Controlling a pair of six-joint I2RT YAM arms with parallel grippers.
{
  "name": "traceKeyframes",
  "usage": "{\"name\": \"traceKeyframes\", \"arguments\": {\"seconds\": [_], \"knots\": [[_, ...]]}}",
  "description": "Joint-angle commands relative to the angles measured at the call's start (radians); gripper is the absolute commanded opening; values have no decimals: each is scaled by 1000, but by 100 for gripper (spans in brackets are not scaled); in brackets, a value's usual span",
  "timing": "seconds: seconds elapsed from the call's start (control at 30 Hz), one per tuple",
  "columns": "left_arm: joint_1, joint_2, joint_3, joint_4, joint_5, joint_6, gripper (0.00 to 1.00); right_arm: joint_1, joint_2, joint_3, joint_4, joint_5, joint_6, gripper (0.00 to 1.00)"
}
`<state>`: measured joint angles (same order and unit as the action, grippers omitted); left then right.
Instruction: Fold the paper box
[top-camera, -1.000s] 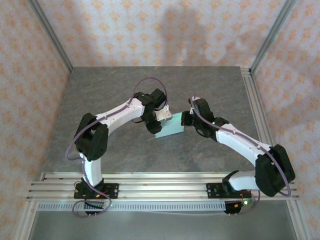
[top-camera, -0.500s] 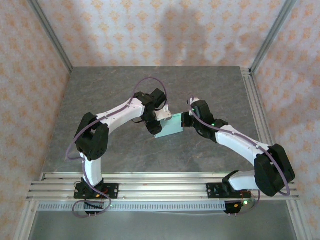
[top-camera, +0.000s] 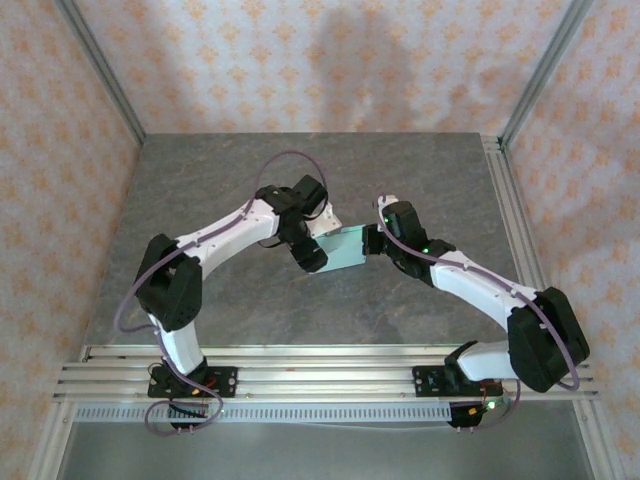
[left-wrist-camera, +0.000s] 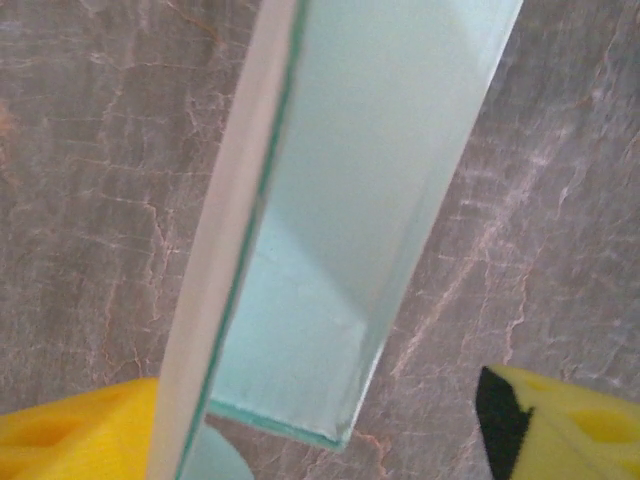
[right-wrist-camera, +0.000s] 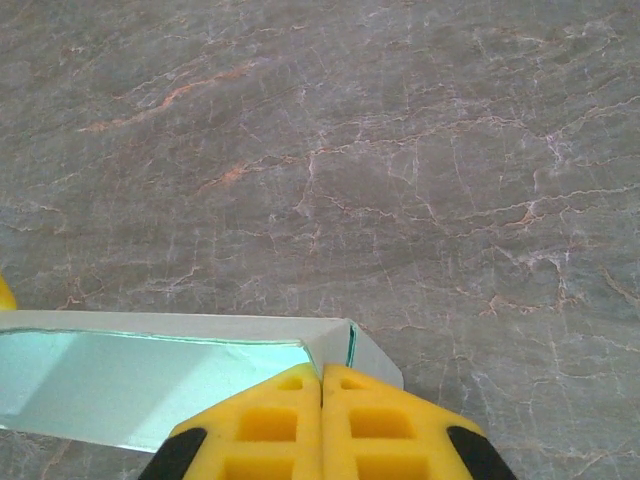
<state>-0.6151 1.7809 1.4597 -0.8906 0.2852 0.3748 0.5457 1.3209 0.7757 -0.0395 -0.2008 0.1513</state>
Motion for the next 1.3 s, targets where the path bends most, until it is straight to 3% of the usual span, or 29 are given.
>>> {"name": "traceKeyframes", "arguments": {"seconds": [0.0, 0.3, 0.5, 0.77, 1.03, 1.2, 1.27], "knots": [[1, -69, -34, 77, 15, -76, 84, 7, 6, -17, -3, 16, -26, 0], [3, -235, -166, 225, -102, -300, 83, 7, -2, -26, 15, 14, -32, 0], [2, -282, -198, 208, -143, -468, 60, 7, -6, -26, 13, 8, -36, 0], [2, -249, -144, 141, -190, -537, 38, 7, -9, -27, 10, 4, -40, 0], [3, -180, -89, 116, -187, -529, 26, 8, -19, -32, 9, 6, -35, 0], [5, -147, -61, 92, -193, -522, 24, 7, -21, -33, 6, 7, -34, 0], [5, -141, -59, 93, -199, -522, 18, 7, -22, -35, 6, 8, -32, 0]]}}
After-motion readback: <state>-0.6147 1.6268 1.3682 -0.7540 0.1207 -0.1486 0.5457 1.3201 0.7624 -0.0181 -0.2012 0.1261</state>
